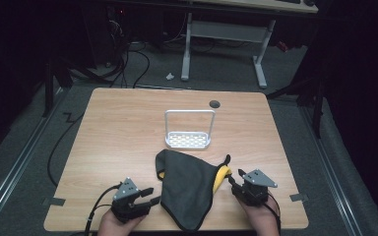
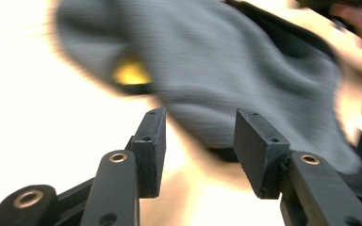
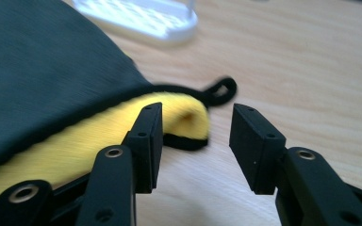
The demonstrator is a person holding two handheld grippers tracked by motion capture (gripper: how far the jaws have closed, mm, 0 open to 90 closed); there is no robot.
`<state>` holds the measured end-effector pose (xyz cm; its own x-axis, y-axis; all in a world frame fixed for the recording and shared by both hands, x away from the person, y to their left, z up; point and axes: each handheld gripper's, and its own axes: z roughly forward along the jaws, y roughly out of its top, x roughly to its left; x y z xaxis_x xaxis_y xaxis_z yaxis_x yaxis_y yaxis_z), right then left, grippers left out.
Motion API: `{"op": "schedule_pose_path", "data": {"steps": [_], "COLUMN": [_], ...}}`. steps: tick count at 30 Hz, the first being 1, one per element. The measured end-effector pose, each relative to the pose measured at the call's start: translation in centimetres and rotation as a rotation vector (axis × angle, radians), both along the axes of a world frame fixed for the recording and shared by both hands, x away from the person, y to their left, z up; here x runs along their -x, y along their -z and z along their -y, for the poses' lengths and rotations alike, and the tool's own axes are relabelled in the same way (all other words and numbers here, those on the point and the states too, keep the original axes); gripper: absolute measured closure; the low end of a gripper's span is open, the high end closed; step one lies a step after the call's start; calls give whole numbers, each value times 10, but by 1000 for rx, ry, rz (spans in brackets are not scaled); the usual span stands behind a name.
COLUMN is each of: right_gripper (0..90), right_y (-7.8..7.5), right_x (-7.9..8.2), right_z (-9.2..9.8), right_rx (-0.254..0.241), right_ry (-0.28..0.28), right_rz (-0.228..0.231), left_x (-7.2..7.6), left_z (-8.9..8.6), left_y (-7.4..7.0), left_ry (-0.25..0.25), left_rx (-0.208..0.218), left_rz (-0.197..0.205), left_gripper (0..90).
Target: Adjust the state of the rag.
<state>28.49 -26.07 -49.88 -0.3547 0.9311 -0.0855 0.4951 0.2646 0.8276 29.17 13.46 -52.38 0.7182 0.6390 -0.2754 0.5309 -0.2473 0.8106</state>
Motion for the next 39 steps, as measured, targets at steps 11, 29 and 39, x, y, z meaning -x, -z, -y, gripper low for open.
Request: {"op": "schedule_pose_path", "data": {"steps": [11, 29, 39], "right_gripper": [483, 859, 838], "right_y": [-4, 3, 14], "right_x": [42, 18, 5], "right_z": [-68, 10, 35], "right_rx": [25, 63, 17], "right_ry": [-210, 28, 84], "right_rz": [13, -37, -79], "left_x": [-7, -7, -14], "left_z": [-2, 1, 86], "left_y": [6, 5, 5], "left_ry": [-62, -28, 34], "left_rx": [-30, -35, -127], "left_rz": [-16, -9, 28], "left_gripper": [554, 561, 470]}}
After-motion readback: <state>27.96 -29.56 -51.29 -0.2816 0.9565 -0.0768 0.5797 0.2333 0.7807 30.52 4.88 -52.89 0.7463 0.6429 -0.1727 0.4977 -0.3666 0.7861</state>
